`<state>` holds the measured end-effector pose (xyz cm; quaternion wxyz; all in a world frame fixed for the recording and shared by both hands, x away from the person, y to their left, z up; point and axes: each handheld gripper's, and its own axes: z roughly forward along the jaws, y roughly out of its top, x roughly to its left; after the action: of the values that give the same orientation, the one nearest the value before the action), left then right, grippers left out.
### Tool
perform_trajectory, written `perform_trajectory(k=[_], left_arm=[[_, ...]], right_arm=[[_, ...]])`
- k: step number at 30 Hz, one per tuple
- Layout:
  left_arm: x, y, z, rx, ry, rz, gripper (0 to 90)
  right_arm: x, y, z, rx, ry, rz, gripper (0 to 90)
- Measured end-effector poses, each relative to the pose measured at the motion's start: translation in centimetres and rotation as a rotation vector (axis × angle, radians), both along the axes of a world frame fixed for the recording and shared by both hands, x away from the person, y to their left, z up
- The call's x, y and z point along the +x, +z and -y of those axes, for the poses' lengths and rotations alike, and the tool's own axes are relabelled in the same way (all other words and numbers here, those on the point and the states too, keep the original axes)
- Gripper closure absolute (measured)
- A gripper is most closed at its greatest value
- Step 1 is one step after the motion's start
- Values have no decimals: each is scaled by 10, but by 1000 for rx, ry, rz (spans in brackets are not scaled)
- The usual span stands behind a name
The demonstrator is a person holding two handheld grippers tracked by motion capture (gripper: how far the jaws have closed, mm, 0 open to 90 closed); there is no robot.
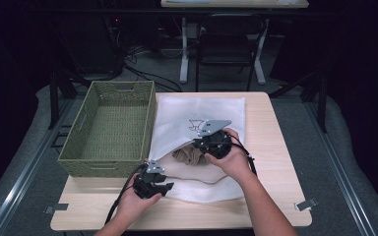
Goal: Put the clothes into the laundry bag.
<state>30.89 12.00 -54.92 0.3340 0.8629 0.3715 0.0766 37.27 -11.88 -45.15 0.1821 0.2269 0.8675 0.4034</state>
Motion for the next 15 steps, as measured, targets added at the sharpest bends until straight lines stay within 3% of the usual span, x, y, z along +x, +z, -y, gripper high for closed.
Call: perform_trajectory(k=[6, 15], left_arm=[[-3, 2, -2, -4, -17, 32, 553], [-6, 5, -5, -16, -27, 44, 543]], right_arm=[[-1, -3, -4, -27, 7, -14, 874], [-4, -8, -6, -40, -1, -30, 873]])
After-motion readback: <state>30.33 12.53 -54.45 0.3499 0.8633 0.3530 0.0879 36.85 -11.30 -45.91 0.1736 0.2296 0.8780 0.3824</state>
